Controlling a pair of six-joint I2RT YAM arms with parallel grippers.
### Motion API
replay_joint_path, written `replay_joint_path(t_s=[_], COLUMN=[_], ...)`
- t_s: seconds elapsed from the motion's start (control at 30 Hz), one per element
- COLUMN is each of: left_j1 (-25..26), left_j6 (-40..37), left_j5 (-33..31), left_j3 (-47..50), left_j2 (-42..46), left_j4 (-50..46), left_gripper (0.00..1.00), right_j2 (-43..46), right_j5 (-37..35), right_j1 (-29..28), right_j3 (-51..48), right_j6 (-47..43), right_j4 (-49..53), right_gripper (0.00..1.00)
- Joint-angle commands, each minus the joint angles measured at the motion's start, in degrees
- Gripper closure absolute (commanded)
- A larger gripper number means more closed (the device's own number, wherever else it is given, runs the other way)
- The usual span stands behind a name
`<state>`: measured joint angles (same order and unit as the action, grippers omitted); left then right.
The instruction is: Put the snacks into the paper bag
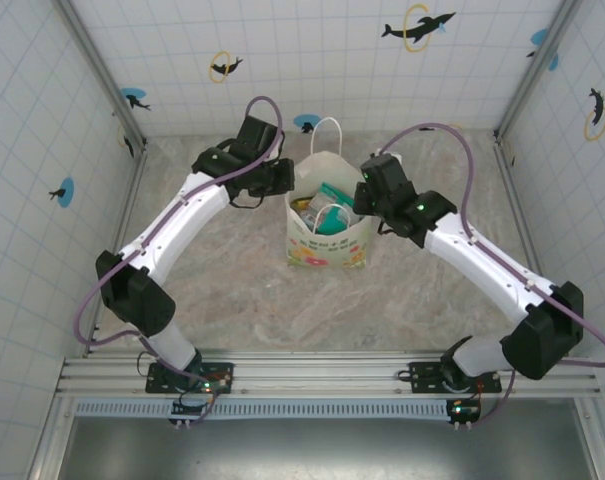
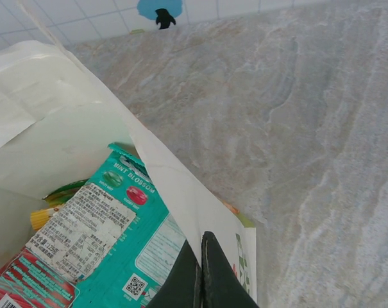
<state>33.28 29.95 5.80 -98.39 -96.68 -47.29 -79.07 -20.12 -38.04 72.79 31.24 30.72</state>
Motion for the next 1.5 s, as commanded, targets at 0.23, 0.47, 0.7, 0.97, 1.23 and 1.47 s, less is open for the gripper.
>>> replay_joint_path(t_s=[0.23, 0.47, 0.7, 0.97, 1.23, 1.47], left_j1=[1.1, 0.8, -4.6, -15.4, -21.3, -23.1], left_j6=[0.1, -2.0, -5.1, -8.8, -16.6, -22.6], left_j5=[0.6, -4.5, -9.1, -17.6, -19.6, -19.2], left_j3=[-2.3, -2.4, 7.6, 33.3, 56.9, 71.5], left_j2=[-0.2, 3.8, 12.3, 28.4, 35.0, 35.8], left_j4=[0.5, 2.8, 10.3, 31.1, 50.4, 63.9], left_gripper=[0.8, 0.47, 0.25, 0.02, 0.02, 0.02], right_j2=[6.9, 11.5, 18.3, 25.9, 31.3, 32.3], right_j5=[-1.2, 1.3, 5.8, 11.7, 14.3, 13.9], right_j1=[2.6, 5.3, 13.8, 24.6, 29.7, 31.7], right_j3=[-3.0, -5.1, -9.9, -22.6, -42.1, -58.0], right_j6=[-0.8, -3.6, -7.2, -12.4, -15.4, -18.8], right_j4=[-2.4, -6.0, -7.1, -11.2, -26.0, -44.0], right_gripper=[0.79, 0.5, 0.4, 0.01, 0.01, 0.01])
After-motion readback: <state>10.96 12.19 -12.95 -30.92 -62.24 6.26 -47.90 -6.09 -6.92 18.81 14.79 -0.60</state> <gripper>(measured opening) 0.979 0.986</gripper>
